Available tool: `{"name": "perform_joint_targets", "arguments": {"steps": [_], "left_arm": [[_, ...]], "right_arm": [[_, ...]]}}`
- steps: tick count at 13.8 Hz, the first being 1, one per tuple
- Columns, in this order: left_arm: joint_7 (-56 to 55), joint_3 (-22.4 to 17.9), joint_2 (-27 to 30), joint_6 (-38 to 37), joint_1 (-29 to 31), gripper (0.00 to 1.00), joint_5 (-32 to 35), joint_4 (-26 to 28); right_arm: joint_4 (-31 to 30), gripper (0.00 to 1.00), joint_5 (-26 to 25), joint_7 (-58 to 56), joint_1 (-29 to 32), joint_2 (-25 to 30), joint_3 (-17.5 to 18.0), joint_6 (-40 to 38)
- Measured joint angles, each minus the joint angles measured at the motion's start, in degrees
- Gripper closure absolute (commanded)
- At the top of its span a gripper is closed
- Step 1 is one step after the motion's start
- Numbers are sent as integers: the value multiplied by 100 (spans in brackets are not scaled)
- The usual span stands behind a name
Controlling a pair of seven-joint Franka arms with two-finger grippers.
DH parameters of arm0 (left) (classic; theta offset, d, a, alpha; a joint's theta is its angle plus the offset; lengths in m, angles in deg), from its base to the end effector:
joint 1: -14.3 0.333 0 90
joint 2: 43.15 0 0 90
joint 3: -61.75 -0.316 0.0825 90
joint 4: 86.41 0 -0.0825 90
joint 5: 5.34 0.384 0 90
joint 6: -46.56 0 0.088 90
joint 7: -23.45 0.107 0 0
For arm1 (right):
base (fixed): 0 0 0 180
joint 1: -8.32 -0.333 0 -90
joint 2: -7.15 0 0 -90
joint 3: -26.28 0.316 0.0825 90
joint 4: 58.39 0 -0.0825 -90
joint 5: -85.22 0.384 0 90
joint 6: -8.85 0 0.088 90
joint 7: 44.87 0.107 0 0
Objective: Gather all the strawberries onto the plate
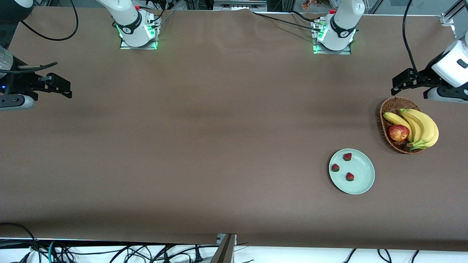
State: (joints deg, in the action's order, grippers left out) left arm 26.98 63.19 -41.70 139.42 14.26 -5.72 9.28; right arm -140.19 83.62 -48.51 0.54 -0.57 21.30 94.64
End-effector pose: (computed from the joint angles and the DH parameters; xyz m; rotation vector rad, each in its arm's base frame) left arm 0.5487 -0.0150 0.5958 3.1320 -0.1364 -0.0376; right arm 0.5875 0.0292 0.6086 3.0960 0.1730 -0.1006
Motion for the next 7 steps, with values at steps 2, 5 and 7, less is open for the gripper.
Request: {"name": "perform_joint_targets", "arguments": {"steps": [2,5,7], "left_arm": [[-62,4,55,-2,-38,0,0,9],[-181,27,121,-56,-51,0,-8,9],[-241,46,162,-75,-59,0,-8,9]], "right_arm": [[0,0,0,0,0,0,0,0],[0,0,0,0,1,0,0,0],[0,0,0,0,3,0,0,0]]}}
